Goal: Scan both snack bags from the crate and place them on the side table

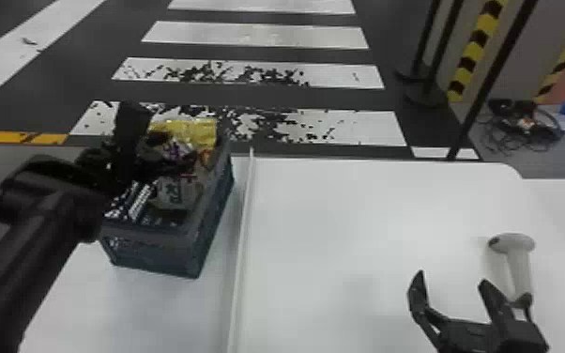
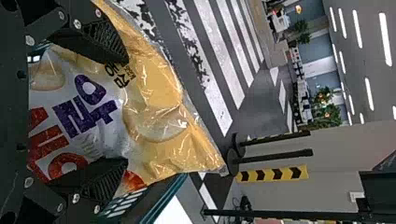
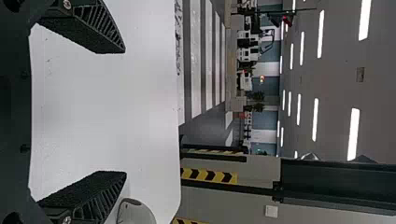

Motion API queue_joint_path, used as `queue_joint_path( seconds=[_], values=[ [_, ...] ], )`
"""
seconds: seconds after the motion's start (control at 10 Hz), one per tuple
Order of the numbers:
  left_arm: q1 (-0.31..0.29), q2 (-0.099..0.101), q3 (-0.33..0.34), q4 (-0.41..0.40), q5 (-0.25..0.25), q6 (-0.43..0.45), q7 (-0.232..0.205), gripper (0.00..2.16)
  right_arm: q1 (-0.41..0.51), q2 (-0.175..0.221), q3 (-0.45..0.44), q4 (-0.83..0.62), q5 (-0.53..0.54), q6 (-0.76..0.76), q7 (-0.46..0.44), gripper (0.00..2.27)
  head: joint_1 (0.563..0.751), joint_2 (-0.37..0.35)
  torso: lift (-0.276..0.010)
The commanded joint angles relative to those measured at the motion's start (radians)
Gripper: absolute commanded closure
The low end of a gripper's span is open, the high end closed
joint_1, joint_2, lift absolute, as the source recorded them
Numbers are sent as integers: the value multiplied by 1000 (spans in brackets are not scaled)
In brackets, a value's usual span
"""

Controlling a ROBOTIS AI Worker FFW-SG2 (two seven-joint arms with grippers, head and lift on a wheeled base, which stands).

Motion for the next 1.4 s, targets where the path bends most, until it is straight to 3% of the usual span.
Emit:
queue_joint_path(
  seconds=[0.0, 0.1, 0.2, 0.3, 0.4, 0.6, 0.7, 1.1, 1.3],
  values=[
    [0, -2, -1, 0, -27, 2, -26, 583, 1, 0, -1, 0, 0, 0, 0, 60, 695, -19, -95],
    [0, -1, -1, -2, -30, 2, -54, 721, 1, 0, -4, 2, -2, 0, 0, 60, 695, -23, -95],
    [0, 1, 1, -3, -30, 5, -60, 1308, 1, 0, -7, 2, -5, 0, 0, 60, 695, -26, -95],
    [2, -1, 1, -9, -28, 42, -27, 1858, 1, 0, -10, 4, -5, 0, 0, 63, 695, -31, -95],
    [11, -1, 5, -14, -19, 54, -12, 2125, 1, 0, -13, 5, -8, 0, 0, 63, 695, -27, -95],
    [51, 2, 22, -55, -10, 51, 5, 2135, 2, 0, -18, 11, -10, 0, 0, 63, 695, -21, -95],
    [91, 4, 50, -137, 2, 82, 3, 2135, 2, 2, -18, 11, -10, 0, 0, 66, 695, -22, -95],
    [249, 8, 183, -525, 6, 423, -1, 2135, 4, 2, -18, 13, -10, 0, 1, 66, 695, -1, -95],
    [307, 10, 240, -649, 24, 481, -9, 2138, 4, 2, -18, 16, -10, -3, 0, 66, 695, 12, -95]
  ],
)
